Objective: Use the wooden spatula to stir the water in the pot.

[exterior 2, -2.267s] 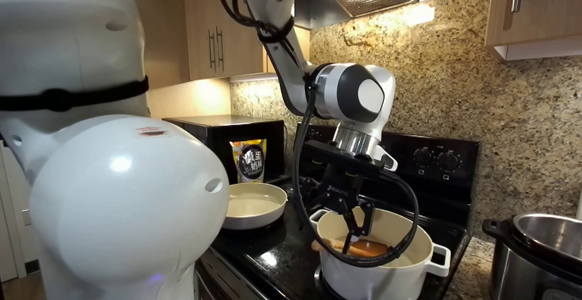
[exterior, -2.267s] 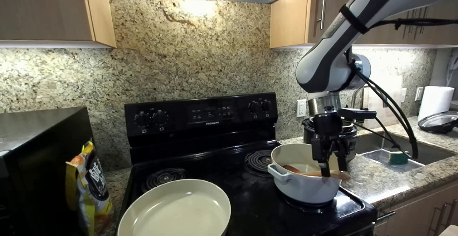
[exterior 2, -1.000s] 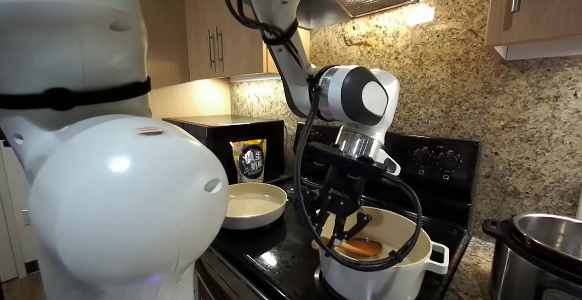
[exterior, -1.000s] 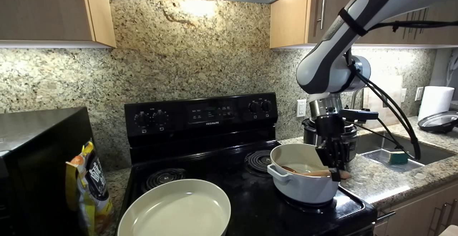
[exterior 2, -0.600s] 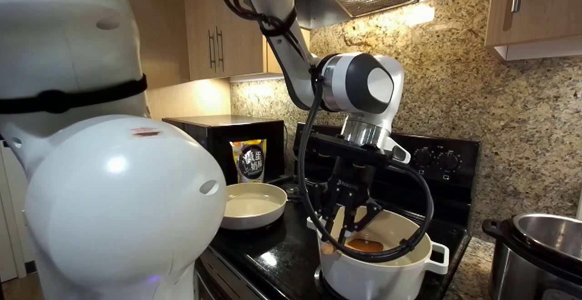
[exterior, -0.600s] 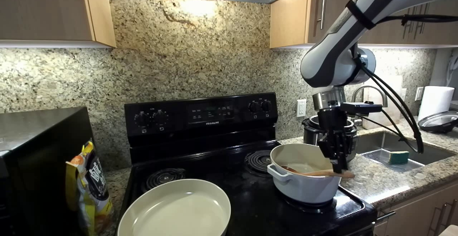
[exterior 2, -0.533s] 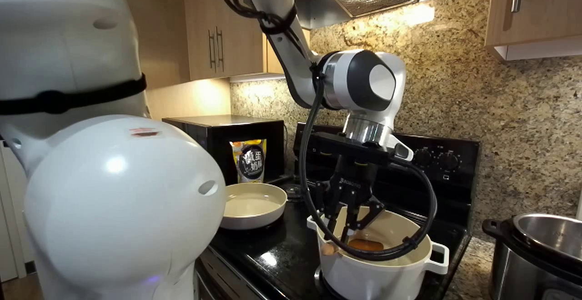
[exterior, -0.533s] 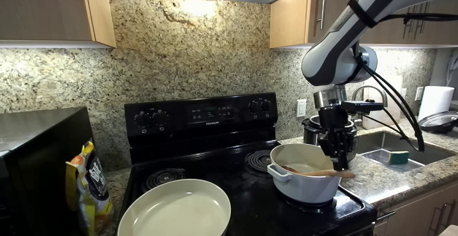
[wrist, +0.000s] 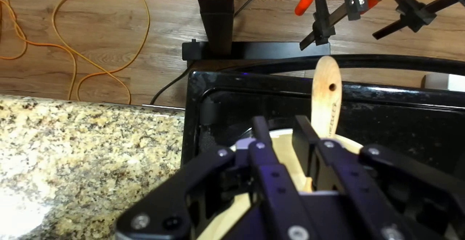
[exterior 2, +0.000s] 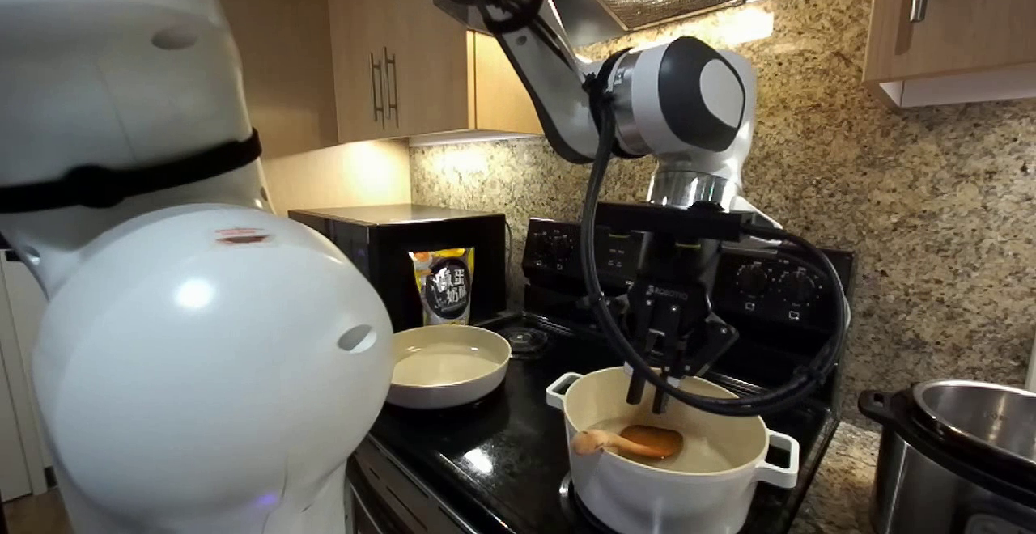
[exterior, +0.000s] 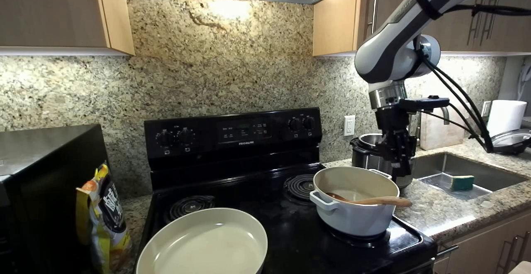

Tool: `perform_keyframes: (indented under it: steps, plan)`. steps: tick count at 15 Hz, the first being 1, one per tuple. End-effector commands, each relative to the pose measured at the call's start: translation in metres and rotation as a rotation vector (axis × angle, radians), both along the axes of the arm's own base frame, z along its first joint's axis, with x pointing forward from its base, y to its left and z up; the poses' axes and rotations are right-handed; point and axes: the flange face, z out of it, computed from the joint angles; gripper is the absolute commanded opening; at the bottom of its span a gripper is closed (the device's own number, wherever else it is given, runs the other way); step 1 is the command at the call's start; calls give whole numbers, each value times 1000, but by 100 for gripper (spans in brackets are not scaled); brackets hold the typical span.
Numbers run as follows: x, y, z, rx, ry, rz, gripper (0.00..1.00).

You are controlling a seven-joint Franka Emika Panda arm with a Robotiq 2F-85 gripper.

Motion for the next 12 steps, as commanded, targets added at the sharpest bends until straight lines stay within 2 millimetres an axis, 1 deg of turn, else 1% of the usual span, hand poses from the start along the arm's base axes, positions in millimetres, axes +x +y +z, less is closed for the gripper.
perform_keyframes:
  steps: [1,6,8,10,12]
  plan:
    - [6,13,-4,0,63,74,51]
    - [11,34,-22,42,118,147,81]
    - [13,40,-30,54,133,170,94]
    - [16,44,-36,59,145,195,100]
    - [19,47,-41,62,154,211,100]
